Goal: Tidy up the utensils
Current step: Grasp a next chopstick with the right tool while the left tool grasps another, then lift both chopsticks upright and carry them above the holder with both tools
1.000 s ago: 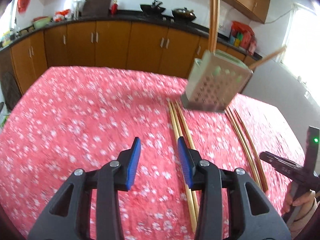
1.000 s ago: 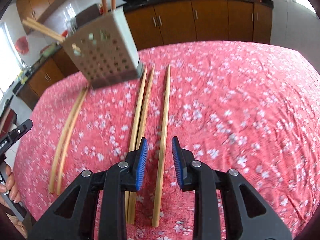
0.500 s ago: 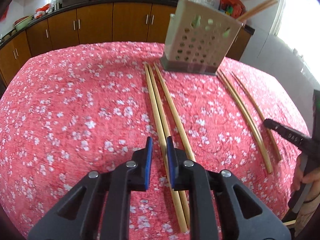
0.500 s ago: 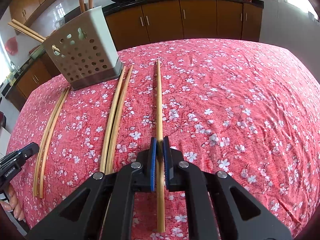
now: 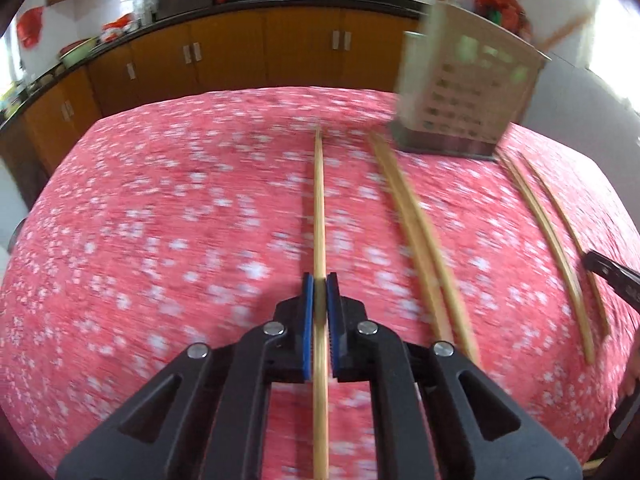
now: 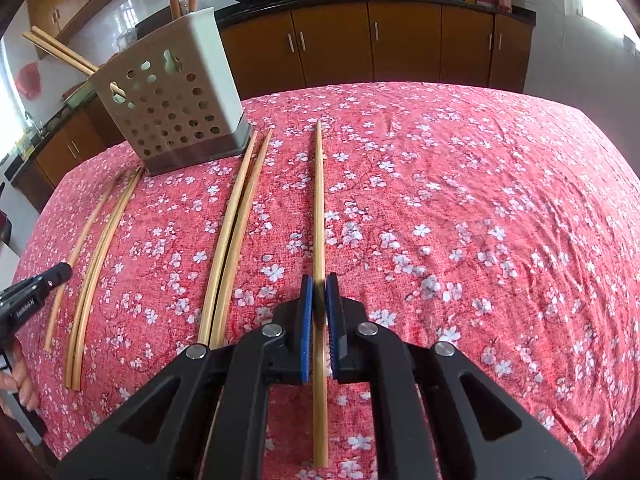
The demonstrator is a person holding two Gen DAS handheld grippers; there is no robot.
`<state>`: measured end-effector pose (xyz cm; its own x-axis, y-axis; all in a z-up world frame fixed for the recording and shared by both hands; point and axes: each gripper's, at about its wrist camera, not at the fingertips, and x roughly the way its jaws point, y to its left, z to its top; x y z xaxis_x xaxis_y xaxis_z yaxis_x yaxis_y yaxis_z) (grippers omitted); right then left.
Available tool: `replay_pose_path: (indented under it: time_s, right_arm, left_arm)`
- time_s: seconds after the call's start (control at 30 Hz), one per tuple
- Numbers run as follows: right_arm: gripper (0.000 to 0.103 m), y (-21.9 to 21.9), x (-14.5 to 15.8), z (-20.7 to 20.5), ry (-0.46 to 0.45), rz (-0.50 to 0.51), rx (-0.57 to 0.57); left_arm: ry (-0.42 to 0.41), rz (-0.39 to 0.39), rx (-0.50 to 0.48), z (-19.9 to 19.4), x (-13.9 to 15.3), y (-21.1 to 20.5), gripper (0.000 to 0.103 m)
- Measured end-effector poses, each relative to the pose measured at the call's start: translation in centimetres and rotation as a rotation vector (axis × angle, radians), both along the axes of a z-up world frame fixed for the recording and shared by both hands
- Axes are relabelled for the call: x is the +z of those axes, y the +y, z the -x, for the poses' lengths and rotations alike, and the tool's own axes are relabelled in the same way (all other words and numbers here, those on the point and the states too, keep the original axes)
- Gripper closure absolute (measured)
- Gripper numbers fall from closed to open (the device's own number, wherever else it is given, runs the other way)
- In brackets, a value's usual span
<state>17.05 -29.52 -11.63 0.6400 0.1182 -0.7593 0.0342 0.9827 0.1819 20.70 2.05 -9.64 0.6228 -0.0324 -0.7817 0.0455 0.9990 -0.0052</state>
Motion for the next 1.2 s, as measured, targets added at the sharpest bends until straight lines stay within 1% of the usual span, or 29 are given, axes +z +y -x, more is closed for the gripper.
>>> replay_pose_path:
  time_s: [0.1,0.23,0.37,0.5,0.63,0.83,1.2]
  right_arm:
    - [0.095,-0.4,0.0,-0.6,-0.004,0.009,-0.03]
    - [0.095,-0.9,-0.1,-1.0,-0.01,0.005,-0.054]
    - [0.094,-0.6,-0.1,-0.9,-0.018,0.035,-0.05]
    - [0.094,-0.6,-0.2,-1.0,-0.018,0.029,-0.05]
    - [0.094,-0.7,-0.2,-0.8,-0.02,0.019,-0.05]
    - [0.094,-0.8,-0.2,-0.9,-0.021,0.01,-0.052]
    - [0.094,-0.8,-0.2,-0.9,-0.02,0.009,-0.052]
  left_arm:
    - [-0.004,-0.002,0.036,-0.4,0.1,2.1,0.094]
    - [-0.013,0.037,0.036,-0.4,0.2,3.6,0.093]
    - [-0.014,0.046,0.03,-0.1,0.6,3.7,0.091]
    - [-0.013,0.066,0.028,0.1,0.7,3.8,0.09]
    - [-0.013,0.093,0.032,-0.2,0.3,4.1,0.09]
    - [-0.013,0.085,0.036,-0.1,0.2,3.8,0.09]
    - [-0.013,0.1,0.039,-0.2,0.2,3.7,0.09]
